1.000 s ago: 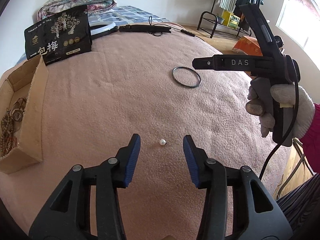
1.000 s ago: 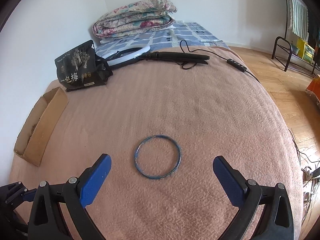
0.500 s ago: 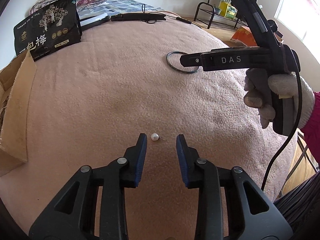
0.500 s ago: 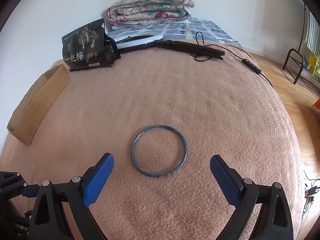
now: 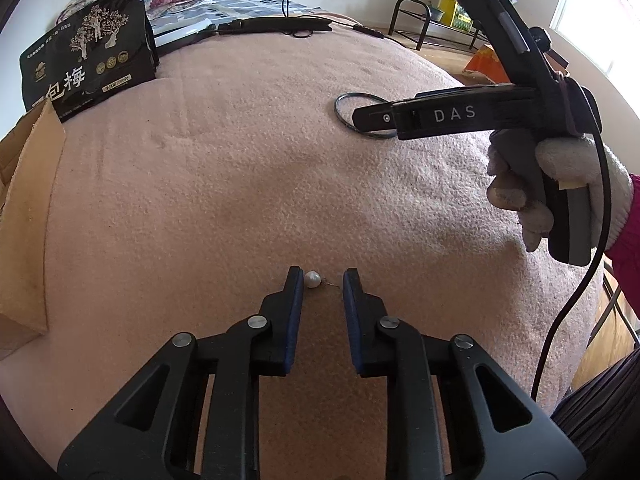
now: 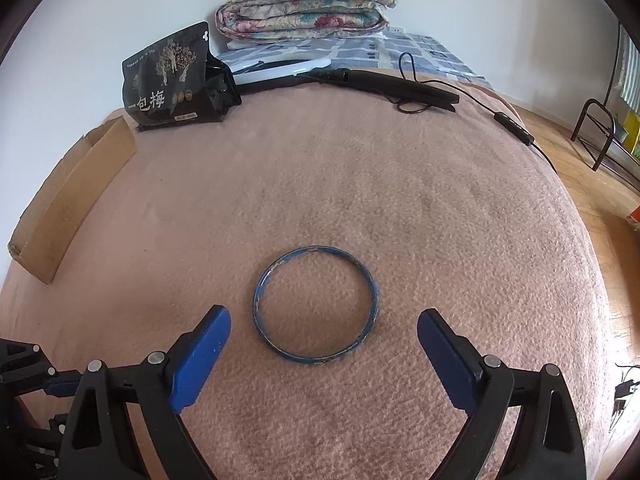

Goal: Organize jewelry
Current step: 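Grasp the loose white pearl with the left tool while the right tool grasps the blue bangle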

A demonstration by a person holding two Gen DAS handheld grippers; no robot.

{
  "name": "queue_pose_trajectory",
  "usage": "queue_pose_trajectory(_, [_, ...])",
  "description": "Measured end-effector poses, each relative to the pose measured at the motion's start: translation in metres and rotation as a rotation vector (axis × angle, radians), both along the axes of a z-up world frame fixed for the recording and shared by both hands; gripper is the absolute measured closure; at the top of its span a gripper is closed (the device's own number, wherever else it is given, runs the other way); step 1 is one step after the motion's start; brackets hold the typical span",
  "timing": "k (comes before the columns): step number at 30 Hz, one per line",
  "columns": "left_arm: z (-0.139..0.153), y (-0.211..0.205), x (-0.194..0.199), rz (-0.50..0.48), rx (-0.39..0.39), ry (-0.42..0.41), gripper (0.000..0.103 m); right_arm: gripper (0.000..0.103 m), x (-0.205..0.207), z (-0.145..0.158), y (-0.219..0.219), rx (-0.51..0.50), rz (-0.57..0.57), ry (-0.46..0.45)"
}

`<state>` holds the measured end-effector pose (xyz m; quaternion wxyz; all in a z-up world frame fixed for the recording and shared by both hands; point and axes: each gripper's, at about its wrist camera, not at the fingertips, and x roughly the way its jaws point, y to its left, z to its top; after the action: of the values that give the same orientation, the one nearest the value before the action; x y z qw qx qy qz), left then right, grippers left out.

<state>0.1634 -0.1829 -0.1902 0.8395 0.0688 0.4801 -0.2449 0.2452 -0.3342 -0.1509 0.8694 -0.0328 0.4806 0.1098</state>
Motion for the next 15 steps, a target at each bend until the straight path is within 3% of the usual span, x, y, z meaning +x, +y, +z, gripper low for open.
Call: queue_pose_trajectory(15, [-0.003, 0.000, 0.002, -0.009, -0.002, 0.000, 0.087, 0.011, 0.009, -0.013, 0.006, -0.049, 0.011, 0.029])
